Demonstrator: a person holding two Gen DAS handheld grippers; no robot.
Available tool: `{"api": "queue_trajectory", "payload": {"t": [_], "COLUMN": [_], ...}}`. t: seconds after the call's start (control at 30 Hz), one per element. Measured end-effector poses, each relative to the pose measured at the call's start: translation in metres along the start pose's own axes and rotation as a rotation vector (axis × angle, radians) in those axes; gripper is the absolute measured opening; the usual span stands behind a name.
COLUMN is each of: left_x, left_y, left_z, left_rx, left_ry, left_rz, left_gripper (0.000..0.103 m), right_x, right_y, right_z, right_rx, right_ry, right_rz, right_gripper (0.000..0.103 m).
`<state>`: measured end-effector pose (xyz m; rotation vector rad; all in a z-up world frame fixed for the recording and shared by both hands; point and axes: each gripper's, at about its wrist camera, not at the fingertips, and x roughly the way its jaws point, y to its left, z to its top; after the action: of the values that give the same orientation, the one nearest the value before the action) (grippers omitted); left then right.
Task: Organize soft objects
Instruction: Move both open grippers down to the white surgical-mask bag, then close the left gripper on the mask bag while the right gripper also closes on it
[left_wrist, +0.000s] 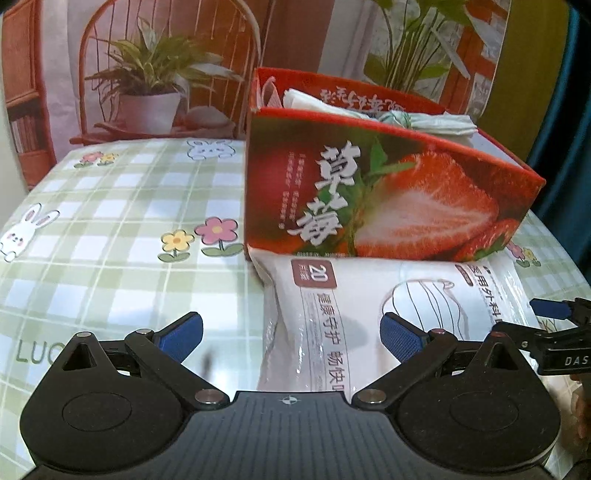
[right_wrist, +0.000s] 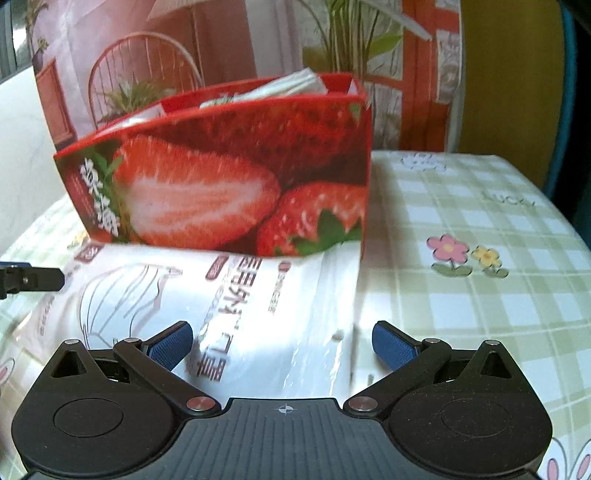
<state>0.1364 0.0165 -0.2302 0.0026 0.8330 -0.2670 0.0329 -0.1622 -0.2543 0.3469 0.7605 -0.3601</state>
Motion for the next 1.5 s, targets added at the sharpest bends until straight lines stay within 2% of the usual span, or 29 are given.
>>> {"api": "queue_trajectory", "payload": {"t": [0.3,0.43,0.57,0.73,0.87,1.07,1.3,1.5], "left_x": [0.009,0.010,0.010,0.010,0.010,0.009,0.006,0.001], "left_y": [-0.004,-0.004,-0.003,-0.004,-0.006,-0.008,-0.011,-0.006], "left_z": [-0.011,-0.017,-0.020,-0.019,-0.019,-0.019,-0.021,-0.024], "left_rx": [-0.003,-0.022,-0.028,-0.035,-0.031,-0.025,-0.018,-0.043], "left_ry": [0.037,0.044,0.039,0.037,0.038,0.041,0.043,0.041], "left_rz": [-0.036,-0.061,-0.081,-0.108,-0.114,-0.121,-0.132,-0.147], "left_gripper": [0.102,0.094,0.090,0.079,0.075,0.074,0.073,0.073], "right_x": [0.004,0.004,0.005,0.005,0.005,0.007,0.006,0.002], "right_y": [0.000,0.001,0.000,-0.001,0.003,0.015,0.022,0.019], "right_z": [-0.005,-0.006,-0.006,-0.006,-0.006,-0.005,-0.003,-0.002], "right_rx": [-0.005,-0.012,-0.013,-0.011,-0.029,-0.077,-0.083,-0.054], "right_ry": [0.003,-0.005,-0.010,-0.010,-0.004,0.016,0.025,0.025], "right_rz": [0.007,0.005,0.006,0.012,0.035,0.080,0.130,0.169], "right_gripper": [0.103,0.103,0.103,0.103,0.103,0.102,0.097,0.081]}}
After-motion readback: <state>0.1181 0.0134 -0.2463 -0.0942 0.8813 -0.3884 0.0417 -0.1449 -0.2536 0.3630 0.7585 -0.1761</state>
